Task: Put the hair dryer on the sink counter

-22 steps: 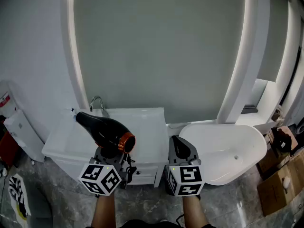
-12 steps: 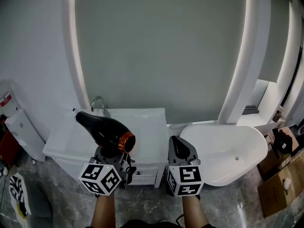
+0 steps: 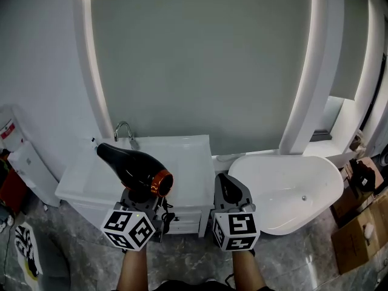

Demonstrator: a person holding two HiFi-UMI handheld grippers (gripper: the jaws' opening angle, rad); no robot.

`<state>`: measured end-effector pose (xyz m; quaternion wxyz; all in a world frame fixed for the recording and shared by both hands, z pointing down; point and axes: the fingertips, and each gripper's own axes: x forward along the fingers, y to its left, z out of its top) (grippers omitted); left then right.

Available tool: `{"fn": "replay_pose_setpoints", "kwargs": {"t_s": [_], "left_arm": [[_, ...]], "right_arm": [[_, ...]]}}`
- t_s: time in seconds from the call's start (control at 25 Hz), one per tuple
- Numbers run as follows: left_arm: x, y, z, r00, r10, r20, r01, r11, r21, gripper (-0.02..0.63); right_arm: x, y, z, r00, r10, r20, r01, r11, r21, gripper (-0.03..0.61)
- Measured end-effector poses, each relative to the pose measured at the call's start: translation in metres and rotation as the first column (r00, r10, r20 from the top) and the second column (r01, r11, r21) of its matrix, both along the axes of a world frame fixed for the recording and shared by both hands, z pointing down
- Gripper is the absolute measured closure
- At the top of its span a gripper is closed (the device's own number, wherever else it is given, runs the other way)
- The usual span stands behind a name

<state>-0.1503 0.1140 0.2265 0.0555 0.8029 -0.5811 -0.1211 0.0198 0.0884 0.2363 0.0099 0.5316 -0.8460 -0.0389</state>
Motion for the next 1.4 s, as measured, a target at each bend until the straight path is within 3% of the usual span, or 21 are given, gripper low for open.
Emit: {"fn": "replay_pose_setpoints", "kwargs": {"t_s": [0.76,1.4], "left_arm": [[0.068,-0.009,0.004,0.998,-0.060,0.005,0.060,0.998,-0.011,0.437],[0.069,-0.065,0.018,1.000,-0.011,-0.005,0.011,0.999,-0.035,0.437]], "right_arm": [[0.060,-0.018,0.018,0.997,-0.074,0.008,0.074,0.997,-0.032,0.557],[0.060,-0.067,0.029,0.999,-0.042,0.019,0.043,0.998,-0.055,0.557]]}}
